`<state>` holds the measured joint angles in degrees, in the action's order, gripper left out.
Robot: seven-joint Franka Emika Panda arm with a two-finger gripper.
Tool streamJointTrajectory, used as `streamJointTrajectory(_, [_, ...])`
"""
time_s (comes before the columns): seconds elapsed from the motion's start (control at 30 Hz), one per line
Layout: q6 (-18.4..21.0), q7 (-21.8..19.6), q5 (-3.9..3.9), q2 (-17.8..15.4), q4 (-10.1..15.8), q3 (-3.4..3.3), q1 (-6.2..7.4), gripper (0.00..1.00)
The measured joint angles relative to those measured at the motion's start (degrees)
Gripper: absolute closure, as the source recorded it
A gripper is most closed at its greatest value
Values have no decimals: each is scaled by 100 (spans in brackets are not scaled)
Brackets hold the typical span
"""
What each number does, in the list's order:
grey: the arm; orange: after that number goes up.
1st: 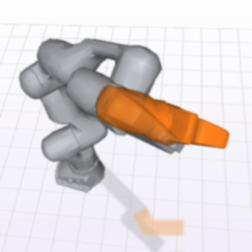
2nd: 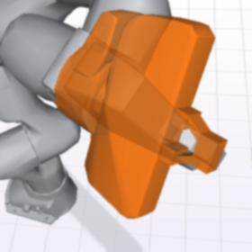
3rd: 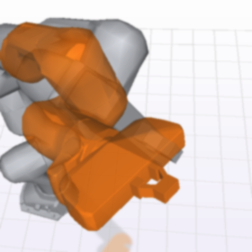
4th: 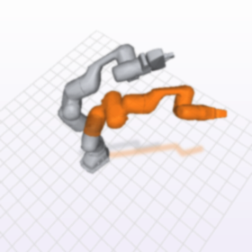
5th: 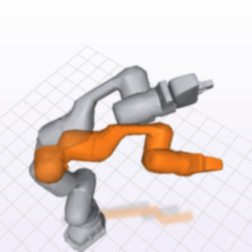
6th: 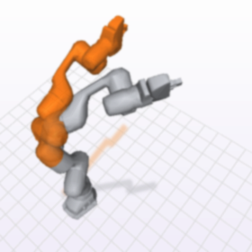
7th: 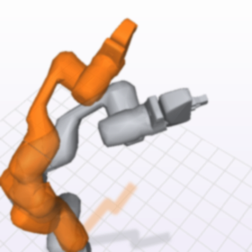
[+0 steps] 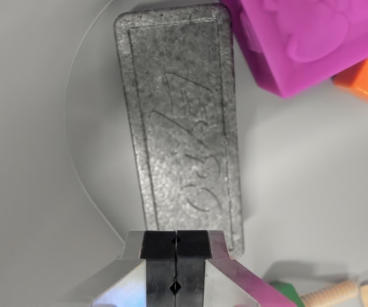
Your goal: Pick an object from the bin
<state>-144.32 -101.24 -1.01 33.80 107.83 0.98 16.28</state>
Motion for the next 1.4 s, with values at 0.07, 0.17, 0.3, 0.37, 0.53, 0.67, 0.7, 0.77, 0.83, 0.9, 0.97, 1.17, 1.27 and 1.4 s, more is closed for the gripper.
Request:
streamJointTrajectory(0.07, [67, 0, 0, -76, 12, 1, 0, 100])
streamJointTrajectory(0.17, [159, 0, 0, -169, 21, 2, 0, 100])
streamJointTrajectory(0.3, [302, 0, 0, -310, 31, 4, 0, 100])
streamJointTrajectory(0.37, [366, 0, 0, -367, 33, 5, 0, 100])
streamJointTrajectory(0.53, [583, 0, 0, -566, 36, 8, 0, 100])
streamJointTrajectory(0.67, [761, 1, 1, -730, 35, 11, 0, 100])
streamJointTrajectory(0.7, [790, 1, 1, -753, 34, 11, 0, 100])
streamJointTrajectory(0.77, [894, 2, 4, -838, 29, 13, 0, 100])
streamJointTrajectory(0.83, [978, 2, 7, -901, 19, 14, 0, 100])
streamJointTrajectory(0.9, [1081, 3, 10, -979, 4, 15, 0, 100])
streamJointTrajectory(0.97, [1169, 3, 13, -1039, -11, 15, 0, 100])
streamJointTrajectory(1.17, [1535, 6, 28, -1293, -104, 19, 0, 100])
streamJointTrajectory(1.27, [1697, 7, 32, -1386, -157, 20, 0, 100])
streamJointTrajectory(1.4, [1890, 7, 35, -1483, -230, 21, 1, 100])
